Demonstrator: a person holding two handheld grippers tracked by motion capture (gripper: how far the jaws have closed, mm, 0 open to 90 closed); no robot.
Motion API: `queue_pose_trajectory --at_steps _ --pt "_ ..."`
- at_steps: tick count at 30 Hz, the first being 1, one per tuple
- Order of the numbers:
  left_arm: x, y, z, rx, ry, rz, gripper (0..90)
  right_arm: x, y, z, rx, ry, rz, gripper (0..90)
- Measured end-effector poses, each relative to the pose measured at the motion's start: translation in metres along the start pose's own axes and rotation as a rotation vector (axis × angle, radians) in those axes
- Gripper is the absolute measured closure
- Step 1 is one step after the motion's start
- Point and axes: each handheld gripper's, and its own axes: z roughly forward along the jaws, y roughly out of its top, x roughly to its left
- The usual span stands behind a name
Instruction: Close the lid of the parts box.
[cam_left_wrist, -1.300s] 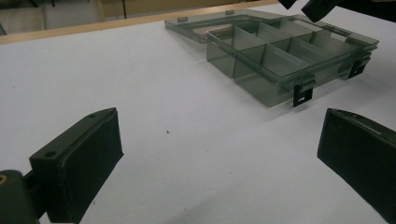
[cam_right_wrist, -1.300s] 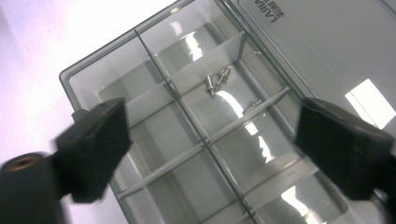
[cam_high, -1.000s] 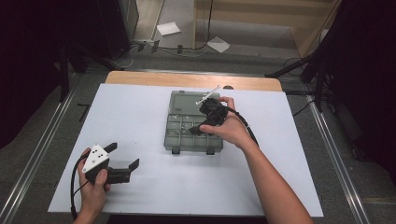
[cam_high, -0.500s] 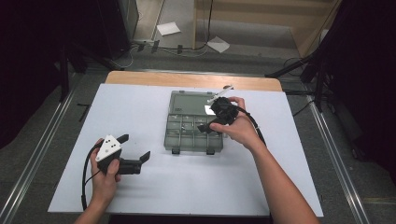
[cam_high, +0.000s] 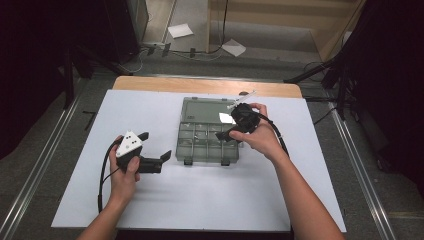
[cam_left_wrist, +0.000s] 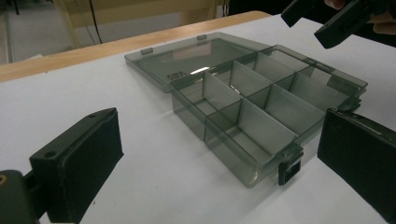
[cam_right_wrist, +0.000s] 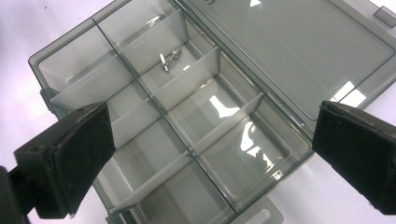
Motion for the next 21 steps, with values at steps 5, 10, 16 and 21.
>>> queue_pose_trajectory --at_steps 5,10,16,21 --pt "0.001 0.005 0.011 0.009 -0.022 0.001 0.0 -0.004 -0.002 -0.003 -0.010 0.006 0.005 0.0" --pt "0.006 0.010 0.021 0.018 -0.024 0.004 0.0 -0.006 -0.004 -0.005 -0.019 -0.007 0.017 0.0" --pt "0.015 0.017 0.035 0.023 -0.045 -0.013 0.0 -0.009 -0.008 -0.003 -0.031 -0.016 0.041 0.0" --pt "0.024 0.022 0.046 0.033 -0.077 -0.041 0.0 -0.016 -0.011 -0.001 -0.037 -0.021 0.074 0.3"
